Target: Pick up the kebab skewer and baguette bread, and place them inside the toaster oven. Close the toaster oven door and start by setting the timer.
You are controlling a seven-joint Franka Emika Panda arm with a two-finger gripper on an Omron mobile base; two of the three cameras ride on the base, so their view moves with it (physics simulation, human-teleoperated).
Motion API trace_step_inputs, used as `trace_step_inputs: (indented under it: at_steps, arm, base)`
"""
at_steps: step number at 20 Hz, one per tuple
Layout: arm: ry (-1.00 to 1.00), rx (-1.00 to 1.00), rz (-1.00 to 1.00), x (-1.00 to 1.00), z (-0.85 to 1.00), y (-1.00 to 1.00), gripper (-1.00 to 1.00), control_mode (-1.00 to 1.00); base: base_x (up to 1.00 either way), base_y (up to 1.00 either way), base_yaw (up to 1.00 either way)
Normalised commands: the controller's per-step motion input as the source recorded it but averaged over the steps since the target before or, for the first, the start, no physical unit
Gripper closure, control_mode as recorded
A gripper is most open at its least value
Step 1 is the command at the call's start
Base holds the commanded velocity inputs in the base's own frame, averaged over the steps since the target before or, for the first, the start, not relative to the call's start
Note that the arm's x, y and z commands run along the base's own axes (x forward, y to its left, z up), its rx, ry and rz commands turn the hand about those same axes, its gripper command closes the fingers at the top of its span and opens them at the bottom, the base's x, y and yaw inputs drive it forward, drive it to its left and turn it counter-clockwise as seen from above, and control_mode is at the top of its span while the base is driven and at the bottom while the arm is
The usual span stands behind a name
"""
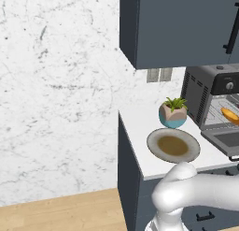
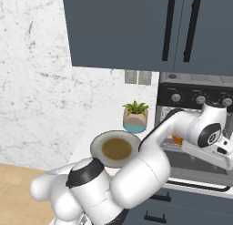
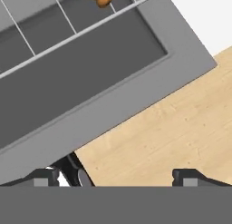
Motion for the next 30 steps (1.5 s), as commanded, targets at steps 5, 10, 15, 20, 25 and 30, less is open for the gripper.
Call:
trace_step_inputs:
  at_steps: [5, 10, 15, 20, 25, 30]
  arm:
    - [-0.01, 0.0, -0.18, 0.09, -0.38, 0.02, -1.0, -1.0]
    - [0.0, 0.0, -0.12, 0.32, -0.2, 0.02, -1.0, -1.0]
    - [0.0, 0.0, -0.1, 0.31, -0.21, 0.0, -1.0, -1.0]
    - [0.0, 0.0, -0.09, 0.29, -0.2, 0.0, -1.0, -1.0]
    - [0.0, 0.0, -0.08, 0.36, 0.0, 0.0, -1.0, -1.0]
    - [0.0, 0.04, -0.11, 0.39, 0.02, 0.0, -1.0, -1.0]
  base:
    - [0.0, 0.0, 0.0]
    - [0.0, 0.0, 0.0]
    - [0.0, 0.0, 0.0]
    - [0.0, 0.0, 0.0]
    - [0.0, 0.0, 0.0]
    - [0.0, 0.0, 0.0]
